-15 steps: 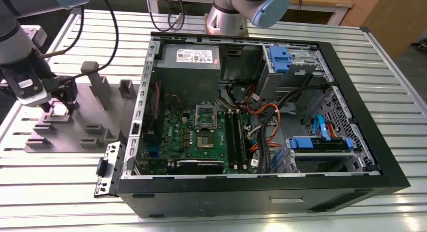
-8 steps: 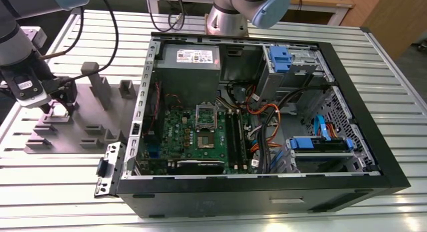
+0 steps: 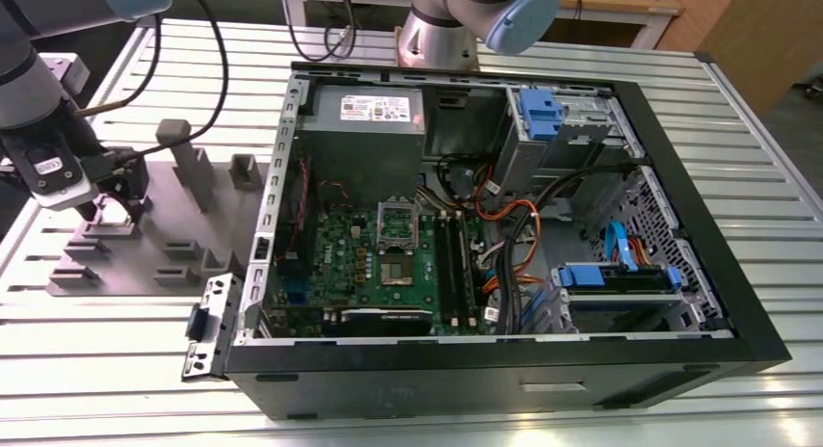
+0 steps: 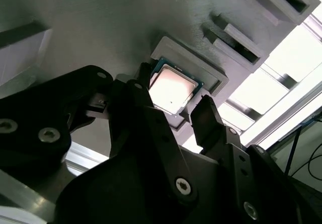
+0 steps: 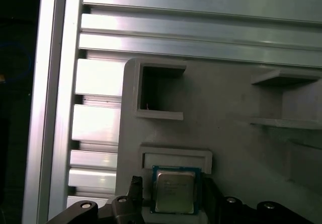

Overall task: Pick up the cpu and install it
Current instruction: 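Pick up the cpu and move it towards the insertion slot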

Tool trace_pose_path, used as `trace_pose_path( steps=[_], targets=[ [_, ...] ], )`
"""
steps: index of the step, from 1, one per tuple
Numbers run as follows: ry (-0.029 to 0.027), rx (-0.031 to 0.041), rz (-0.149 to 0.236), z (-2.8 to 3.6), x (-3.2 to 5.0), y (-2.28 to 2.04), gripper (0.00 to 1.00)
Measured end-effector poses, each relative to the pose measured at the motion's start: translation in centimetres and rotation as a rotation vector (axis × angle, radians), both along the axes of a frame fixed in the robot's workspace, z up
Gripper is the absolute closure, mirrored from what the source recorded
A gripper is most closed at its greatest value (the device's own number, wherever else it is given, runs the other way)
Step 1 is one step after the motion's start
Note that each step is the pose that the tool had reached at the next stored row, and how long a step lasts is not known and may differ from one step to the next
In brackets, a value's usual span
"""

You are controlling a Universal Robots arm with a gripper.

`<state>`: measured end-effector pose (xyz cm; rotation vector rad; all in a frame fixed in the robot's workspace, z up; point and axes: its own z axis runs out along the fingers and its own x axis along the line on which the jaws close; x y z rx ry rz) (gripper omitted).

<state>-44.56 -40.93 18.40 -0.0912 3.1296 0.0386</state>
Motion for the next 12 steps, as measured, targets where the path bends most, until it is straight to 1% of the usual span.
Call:
trace_pose_path(
  steps=[6,8,9,12],
  targets=[
    [0.0001,-0.0012,0.004,-0.09,0.15,0.0,0.41],
    [0.0001,-0.0014,0.004,-0.1,0.17,-0.01,0.43],
    [0.0,-0.0016,0.004,-0.1,0.18,-0.01,0.5],
    [0.0001,-0.0026,0.004,-0.11,0.19,-0.01,0.5]
  ],
)
